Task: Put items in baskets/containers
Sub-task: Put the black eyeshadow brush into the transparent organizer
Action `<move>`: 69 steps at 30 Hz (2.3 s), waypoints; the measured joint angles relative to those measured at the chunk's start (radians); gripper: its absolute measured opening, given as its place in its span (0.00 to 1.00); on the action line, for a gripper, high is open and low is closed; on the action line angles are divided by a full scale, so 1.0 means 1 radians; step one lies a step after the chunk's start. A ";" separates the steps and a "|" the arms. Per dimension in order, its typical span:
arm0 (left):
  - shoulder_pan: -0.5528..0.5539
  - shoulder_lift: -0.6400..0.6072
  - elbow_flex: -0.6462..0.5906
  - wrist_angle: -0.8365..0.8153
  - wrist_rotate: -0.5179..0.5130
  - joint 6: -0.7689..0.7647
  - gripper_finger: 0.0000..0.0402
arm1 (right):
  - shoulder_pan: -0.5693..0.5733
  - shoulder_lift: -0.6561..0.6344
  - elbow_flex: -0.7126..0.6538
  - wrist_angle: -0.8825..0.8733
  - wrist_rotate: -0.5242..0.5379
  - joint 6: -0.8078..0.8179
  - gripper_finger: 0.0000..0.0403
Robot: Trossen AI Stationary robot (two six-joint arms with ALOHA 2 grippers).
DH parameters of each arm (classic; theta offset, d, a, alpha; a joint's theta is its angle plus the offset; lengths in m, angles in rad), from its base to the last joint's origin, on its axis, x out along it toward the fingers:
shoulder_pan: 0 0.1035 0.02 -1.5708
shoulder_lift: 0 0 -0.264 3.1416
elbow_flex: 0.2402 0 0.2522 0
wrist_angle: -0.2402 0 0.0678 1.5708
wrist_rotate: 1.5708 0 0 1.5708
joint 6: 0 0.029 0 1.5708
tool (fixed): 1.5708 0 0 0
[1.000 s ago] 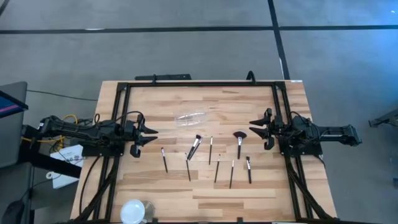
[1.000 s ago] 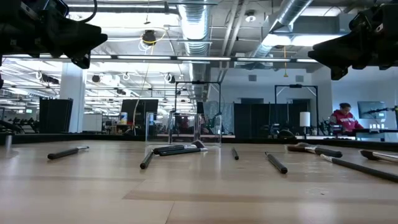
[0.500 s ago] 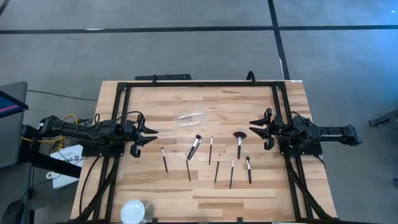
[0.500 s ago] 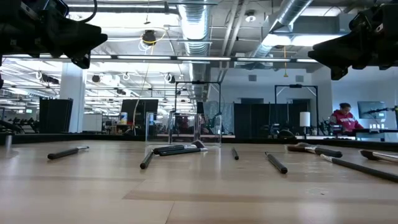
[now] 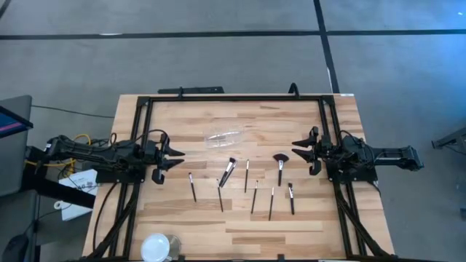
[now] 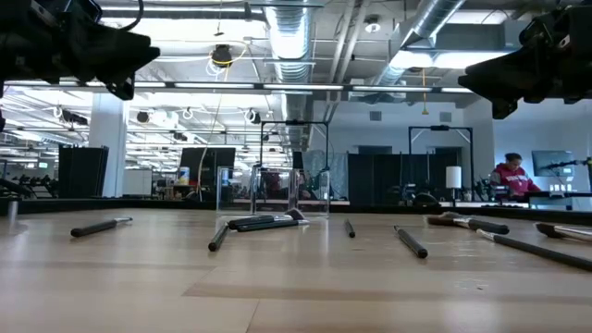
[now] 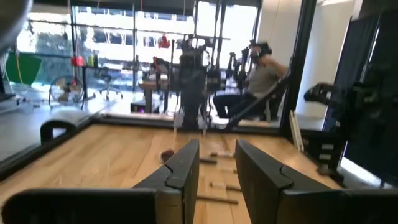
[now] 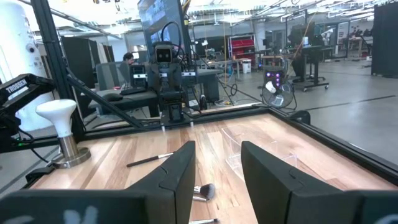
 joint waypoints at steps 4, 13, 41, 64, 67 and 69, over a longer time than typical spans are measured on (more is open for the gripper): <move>0.000 0.000 0.000 0.059 0.000 0.000 0.25 | 0.000 0.000 0.000 0.000 0.000 0.000 0.30; 0.023 0.008 0.006 0.226 0.003 -0.004 0.25 | 0.000 0.000 0.000 0.000 0.000 0.000 0.30; 0.375 0.899 0.233 -0.251 0.836 0.298 0.25 | 0.001 0.000 0.000 0.022 0.022 -0.076 0.30; 0.367 1.244 0.183 0.022 0.799 0.448 0.25 | 0.000 0.000 0.000 0.200 0.028 0.063 0.30; 0.367 1.284 0.185 0.063 0.803 0.465 0.25 | 0.000 0.000 0.000 0.200 0.028 0.063 0.30; 0.366 1.298 0.184 0.095 0.797 0.460 0.25 | 0.000 0.000 0.000 0.200 0.028 0.063 0.30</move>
